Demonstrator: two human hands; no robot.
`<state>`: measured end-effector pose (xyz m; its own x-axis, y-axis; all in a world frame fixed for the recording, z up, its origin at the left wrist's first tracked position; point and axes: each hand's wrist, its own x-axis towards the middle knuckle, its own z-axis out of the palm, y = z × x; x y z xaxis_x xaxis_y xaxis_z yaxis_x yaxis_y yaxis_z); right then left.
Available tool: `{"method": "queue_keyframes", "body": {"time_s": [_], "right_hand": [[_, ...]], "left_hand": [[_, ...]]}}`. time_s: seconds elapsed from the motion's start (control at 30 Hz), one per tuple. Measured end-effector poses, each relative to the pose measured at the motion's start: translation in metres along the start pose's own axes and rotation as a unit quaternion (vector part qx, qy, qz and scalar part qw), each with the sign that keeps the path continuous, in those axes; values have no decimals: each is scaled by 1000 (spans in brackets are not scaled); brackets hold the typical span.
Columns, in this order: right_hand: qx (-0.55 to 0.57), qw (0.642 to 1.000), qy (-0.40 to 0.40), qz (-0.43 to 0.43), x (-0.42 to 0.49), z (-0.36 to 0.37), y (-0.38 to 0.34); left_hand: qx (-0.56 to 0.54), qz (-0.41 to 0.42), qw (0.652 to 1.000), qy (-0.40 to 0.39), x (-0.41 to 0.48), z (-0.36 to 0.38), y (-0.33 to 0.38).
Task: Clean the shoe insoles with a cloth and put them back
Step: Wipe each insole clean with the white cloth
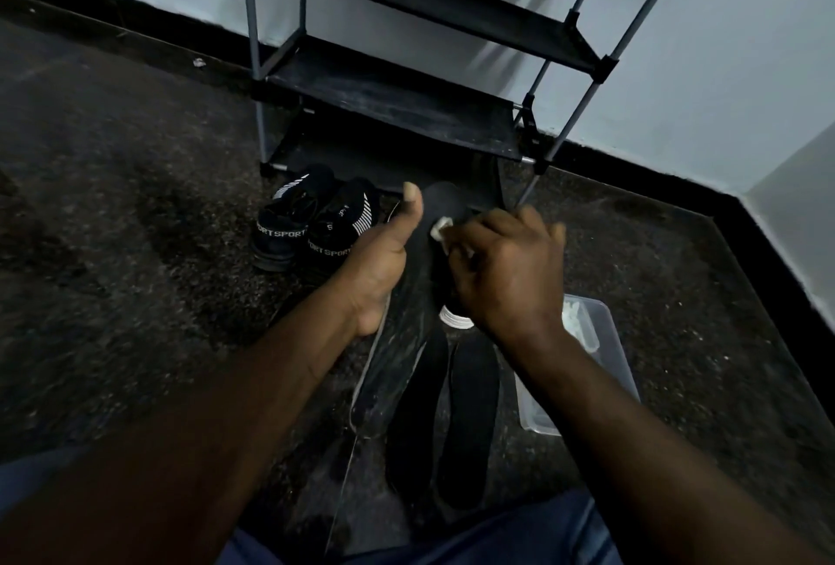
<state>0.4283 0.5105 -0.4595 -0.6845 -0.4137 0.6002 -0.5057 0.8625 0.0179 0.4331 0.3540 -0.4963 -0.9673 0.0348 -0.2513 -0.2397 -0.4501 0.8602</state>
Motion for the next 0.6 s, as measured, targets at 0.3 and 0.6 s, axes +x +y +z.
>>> {"method": "queue_keyframes", "body": {"time_s": [0.3,0.6], "right_hand": [[149,986,-45,64,-27,16,-41],[60,996,1,64,-24,10,-28]], "left_hand": [[-77,7,997,-11,1,-6,2],[-70,-8,997,-27,-4,1,4]]}}
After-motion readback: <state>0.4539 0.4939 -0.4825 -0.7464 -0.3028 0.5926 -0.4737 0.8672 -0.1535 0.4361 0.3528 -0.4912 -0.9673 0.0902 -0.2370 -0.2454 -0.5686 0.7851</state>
